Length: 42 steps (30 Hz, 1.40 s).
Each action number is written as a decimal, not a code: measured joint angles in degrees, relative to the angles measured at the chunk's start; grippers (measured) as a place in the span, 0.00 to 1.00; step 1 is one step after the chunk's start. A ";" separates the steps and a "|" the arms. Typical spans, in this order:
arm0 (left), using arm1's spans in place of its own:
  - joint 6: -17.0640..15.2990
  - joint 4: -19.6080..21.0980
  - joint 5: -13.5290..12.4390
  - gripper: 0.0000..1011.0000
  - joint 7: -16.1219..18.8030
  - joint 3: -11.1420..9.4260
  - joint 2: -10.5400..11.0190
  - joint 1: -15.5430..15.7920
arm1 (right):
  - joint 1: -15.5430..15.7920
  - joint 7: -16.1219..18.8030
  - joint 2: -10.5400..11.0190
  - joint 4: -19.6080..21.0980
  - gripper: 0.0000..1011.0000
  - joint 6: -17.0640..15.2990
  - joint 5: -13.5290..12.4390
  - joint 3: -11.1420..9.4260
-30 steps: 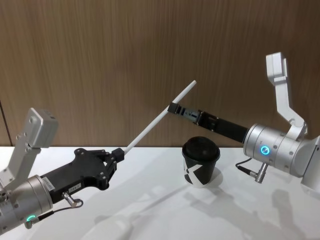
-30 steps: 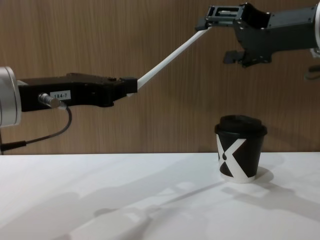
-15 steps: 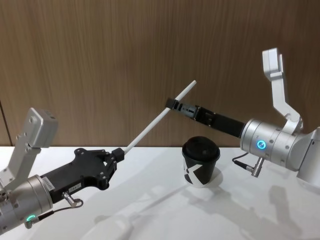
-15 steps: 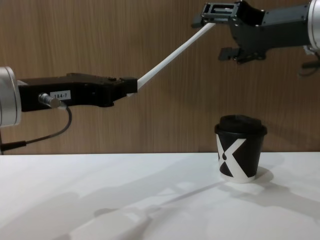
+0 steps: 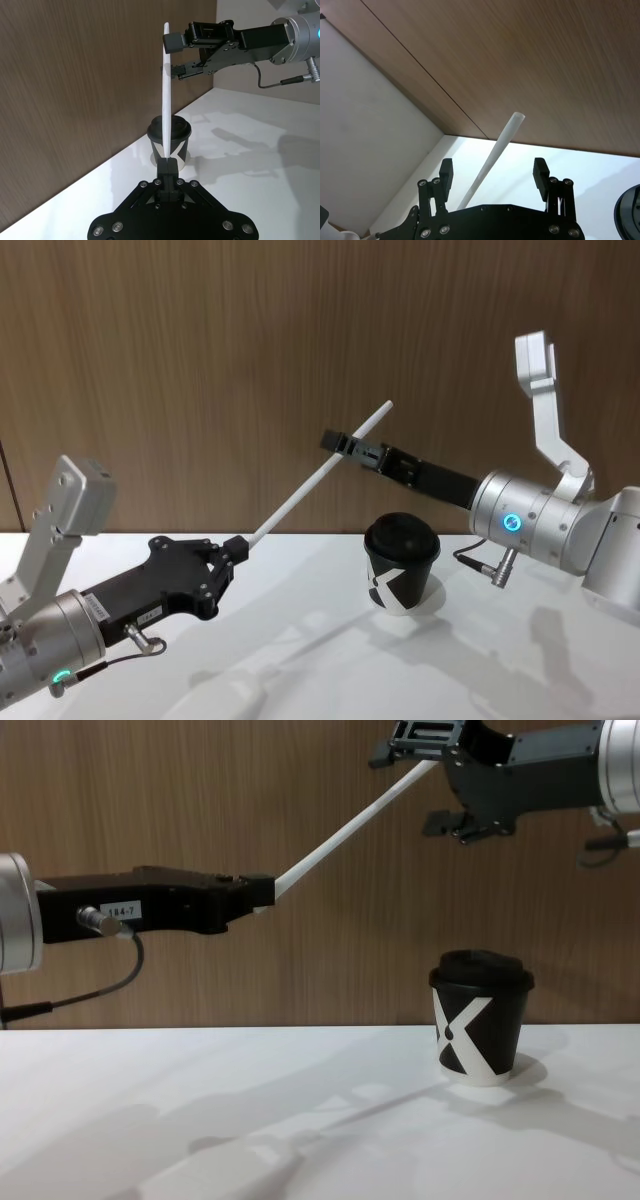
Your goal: Pick up the straw with one hand, pass it to the other hand, and insert it into the cup.
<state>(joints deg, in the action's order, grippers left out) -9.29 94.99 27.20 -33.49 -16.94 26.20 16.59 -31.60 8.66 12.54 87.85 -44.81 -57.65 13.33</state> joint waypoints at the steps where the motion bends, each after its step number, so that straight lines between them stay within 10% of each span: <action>1: 0.00 0.00 0.00 0.00 0.00 0.00 0.00 0.00 | -0.04 -0.03 -0.04 -0.08 0.99 0.02 -0.04 0.04; 14: 0.00 0.00 0.00 0.00 0.00 0.00 0.00 0.00 | -0.46 -0.38 -0.37 -0.58 0.87 0.29 -0.51 0.38; 42: 0.00 0.00 0.00 0.00 0.00 0.00 0.00 0.00 | -0.65 -0.52 -0.53 -0.85 0.09 0.43 -0.79 0.58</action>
<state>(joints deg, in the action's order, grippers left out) -9.29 94.99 27.20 -33.49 -16.95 26.20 16.59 -32.26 8.14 12.01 86.99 -44.39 -58.43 13.91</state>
